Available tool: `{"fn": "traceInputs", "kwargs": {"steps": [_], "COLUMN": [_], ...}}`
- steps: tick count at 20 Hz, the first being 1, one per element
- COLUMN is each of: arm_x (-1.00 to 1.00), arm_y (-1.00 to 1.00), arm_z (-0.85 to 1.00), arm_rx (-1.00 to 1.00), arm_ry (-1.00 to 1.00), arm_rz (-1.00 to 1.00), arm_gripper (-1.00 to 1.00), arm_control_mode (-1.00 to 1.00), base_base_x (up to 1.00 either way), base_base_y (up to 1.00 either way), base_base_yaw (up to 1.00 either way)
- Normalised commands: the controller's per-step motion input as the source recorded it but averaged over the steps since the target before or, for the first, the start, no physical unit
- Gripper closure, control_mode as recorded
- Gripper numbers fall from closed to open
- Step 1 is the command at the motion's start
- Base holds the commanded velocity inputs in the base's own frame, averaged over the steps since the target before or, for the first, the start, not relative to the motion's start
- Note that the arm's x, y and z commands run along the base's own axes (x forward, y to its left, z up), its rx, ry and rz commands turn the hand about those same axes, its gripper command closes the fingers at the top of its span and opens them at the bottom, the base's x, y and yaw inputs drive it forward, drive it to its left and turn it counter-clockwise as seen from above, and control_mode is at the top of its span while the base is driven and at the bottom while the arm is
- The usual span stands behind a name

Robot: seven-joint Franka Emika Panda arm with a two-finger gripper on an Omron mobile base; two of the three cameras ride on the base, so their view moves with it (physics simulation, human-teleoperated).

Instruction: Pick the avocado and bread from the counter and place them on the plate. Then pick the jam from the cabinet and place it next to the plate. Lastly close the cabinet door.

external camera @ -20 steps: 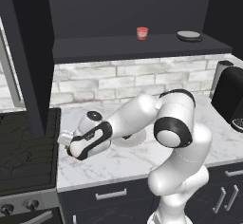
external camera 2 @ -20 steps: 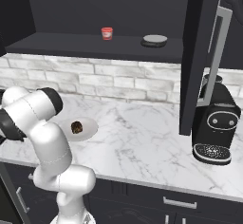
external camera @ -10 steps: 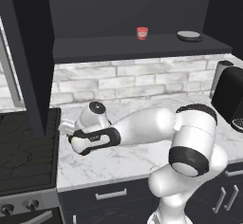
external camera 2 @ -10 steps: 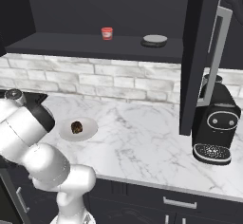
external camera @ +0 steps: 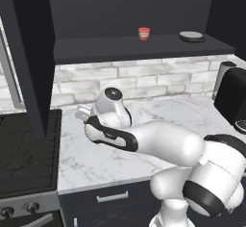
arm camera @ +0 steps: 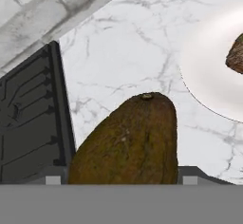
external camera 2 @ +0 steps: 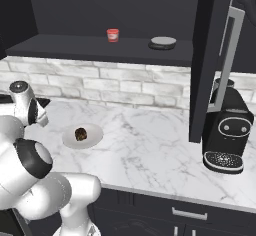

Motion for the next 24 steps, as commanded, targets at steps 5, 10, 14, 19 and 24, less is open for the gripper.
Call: {"fn": "traceInputs", "kwargs": {"steps": [5, 10, 14, 19, 24], "arm_x": [0.06, 0.1, 0.15, 0.08, 0.04], "arm_y": [-0.81, -0.86, -0.9, -0.9, -0.64], "arm_z": [0.25, 0.04, 0.0, 0.0, -0.02], "arm_rx": [-0.03, -0.03, -0.04, -0.01, 0.01], "arm_ry": [0.0, 0.0, 0.0, 0.0, 0.0], "arm_rz": [-0.13, -0.14, -0.12, -0.04, 0.08], "arm_gripper": [1.0, 1.0, 1.0, 1.0, 1.0], "arm_control_mode": [-1.0, -1.0, -1.0, -1.0, -1.0], "base_base_x": [0.0, 0.0, 0.0, 0.0, 0.0], "base_base_y": [0.0, 0.0, 0.0, 0.0, 0.0], "base_base_yaw": [0.0, 0.0, 0.0, 0.0, 0.0]}}
